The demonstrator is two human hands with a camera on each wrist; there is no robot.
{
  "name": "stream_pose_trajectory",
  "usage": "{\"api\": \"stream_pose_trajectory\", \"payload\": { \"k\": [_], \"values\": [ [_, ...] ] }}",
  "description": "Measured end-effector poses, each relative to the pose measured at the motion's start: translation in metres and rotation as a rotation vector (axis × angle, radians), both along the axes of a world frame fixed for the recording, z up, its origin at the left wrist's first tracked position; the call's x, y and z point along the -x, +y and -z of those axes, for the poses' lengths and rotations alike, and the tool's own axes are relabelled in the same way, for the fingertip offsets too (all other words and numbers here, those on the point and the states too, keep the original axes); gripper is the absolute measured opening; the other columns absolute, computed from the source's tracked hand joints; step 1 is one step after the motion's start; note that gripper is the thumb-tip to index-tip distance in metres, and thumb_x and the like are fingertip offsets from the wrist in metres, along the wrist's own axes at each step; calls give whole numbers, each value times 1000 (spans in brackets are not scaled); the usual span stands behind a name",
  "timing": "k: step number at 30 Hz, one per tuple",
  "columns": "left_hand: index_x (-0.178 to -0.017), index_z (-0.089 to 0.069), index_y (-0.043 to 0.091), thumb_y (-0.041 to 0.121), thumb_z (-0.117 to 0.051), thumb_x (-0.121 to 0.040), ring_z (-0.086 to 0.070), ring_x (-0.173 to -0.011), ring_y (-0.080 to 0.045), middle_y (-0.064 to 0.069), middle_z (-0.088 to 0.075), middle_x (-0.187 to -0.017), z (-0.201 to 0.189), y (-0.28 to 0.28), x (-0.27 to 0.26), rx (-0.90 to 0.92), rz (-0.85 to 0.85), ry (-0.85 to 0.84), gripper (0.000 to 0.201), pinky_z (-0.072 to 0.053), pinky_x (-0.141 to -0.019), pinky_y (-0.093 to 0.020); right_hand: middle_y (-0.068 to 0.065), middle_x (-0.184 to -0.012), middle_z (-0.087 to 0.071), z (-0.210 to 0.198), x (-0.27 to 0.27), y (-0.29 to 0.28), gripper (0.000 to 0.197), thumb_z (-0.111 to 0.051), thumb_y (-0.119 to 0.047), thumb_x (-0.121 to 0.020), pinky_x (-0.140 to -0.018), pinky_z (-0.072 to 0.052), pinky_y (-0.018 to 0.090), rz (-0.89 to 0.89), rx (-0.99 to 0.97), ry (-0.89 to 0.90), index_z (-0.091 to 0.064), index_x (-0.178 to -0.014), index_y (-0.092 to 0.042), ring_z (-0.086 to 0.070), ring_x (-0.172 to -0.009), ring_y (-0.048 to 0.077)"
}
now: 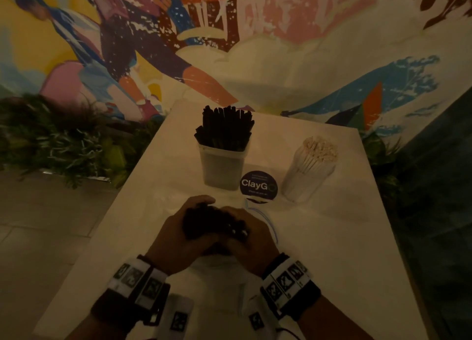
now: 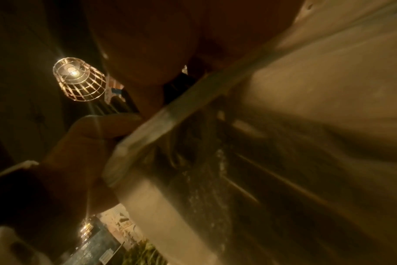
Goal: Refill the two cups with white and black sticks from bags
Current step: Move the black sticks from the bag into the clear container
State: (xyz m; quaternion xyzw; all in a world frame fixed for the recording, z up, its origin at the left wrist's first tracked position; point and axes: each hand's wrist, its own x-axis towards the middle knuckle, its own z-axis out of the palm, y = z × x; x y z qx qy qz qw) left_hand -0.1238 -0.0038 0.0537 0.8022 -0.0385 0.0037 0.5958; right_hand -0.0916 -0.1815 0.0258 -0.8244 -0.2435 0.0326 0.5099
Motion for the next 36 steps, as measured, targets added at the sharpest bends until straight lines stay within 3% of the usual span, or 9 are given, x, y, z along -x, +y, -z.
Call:
{"api": "stream_pose_trajectory", "payload": {
  "k": [3, 6, 11, 16, 22, 26, 28, 31, 36],
  "values": [
    [-118, -50, 38, 45, -79, -58, -64, -103, -11, 11, -66, -108, 0, -16, -4, 23, 10, -13, 67, -55, -89, -41, 5, -124, -61, -1, -8, -8, 53, -60, -34, -82, -97, -36, 17, 17, 83, -13, -50, -131, -16, -55, -113, 15],
    [-107, -54, 40, 57, -81, -47, -65, -98, -13, 13, -66, -102, 2, -27, -7, 17, -98, -31, 67, -55, -84, -45, 4, -113, -64, -1, -10, -9, 52, -68, -39, -80, -89, -46, 28, 9, 171, 20, -52, -123, -16, -60, -101, 22],
    [-89, -54, 55, 48, -69, -58, -64, -82, -17, 9, -62, -98, 4, -33, -7, -27, -171, -122, 35, -54, -76, -51, -6, -86, -55, 11, -9, -15, 46, -68, -55, -71, -66, -49, 37, 154, 98, 62, -49, -95, -21, -54, -75, 10],
    [-90, -55, 45, 42, -69, -63, -64, -80, -20, 6, -62, -92, 9, -29, -5, -1, -163, -162, 31, -54, -72, -52, -15, -79, -36, 8, -6, -15, 59, -75, -60, -52, -59, -34, 11, 215, 100, -8, -43, -81, -19, -39, -70, -8],
    [-97, -58, 48, 45, -70, -67, -66, -88, -17, 12, -64, -99, 8, -13, -13, 3, -105, -238, 33, -54, -79, -48, 4, -66, -54, -6, -2, -5, 54, -61, -68, -46, -56, -39, 29, 240, 81, 133, -40, -67, -24, -47, -60, 15],
    [-95, -56, 56, 46, -66, -66, -65, -83, -6, 22, -63, -98, 12, 2, -15, -31, -38, -231, 33, -55, -75, -37, -10, -56, -43, -8, 4, 1, 44, -74, -48, -61, -51, -35, 19, 325, -84, 75, -47, -66, -15, -42, -53, 5],
    [-95, -55, 57, 44, -63, -67, -66, -80, -4, 22, -63, -97, 14, 7, -15, -58, -17, -246, 31, -57, -72, -33, -2, -56, -46, -12, 8, 5, 42, -72, -40, -69, -53, -40, 24, 344, -145, 41, -48, -70, -6, -45, -54, 9],
    [-99, -50, 65, 43, -61, -68, -61, -85, 10, 37, -59, -99, 16, 11, -14, -98, 14, -307, 40, -52, -73, -12, 12, -64, -53, -14, 10, 7, 30, -68, -27, -75, -61, -47, 37, 379, -256, 47, -50, -73, -4, -52, -61, 25],
    [-100, -52, 61, 43, -63, -69, -62, -87, 5, 32, -61, -99, 20, 16, -10, -38, 27, -295, 38, -53, -73, -17, 7, -68, -56, 14, 12, 4, 23, -65, -22, -73, -63, -48, 35, 381, -66, 142, -53, -72, -3, -54, -65, 15]
  ]
}}
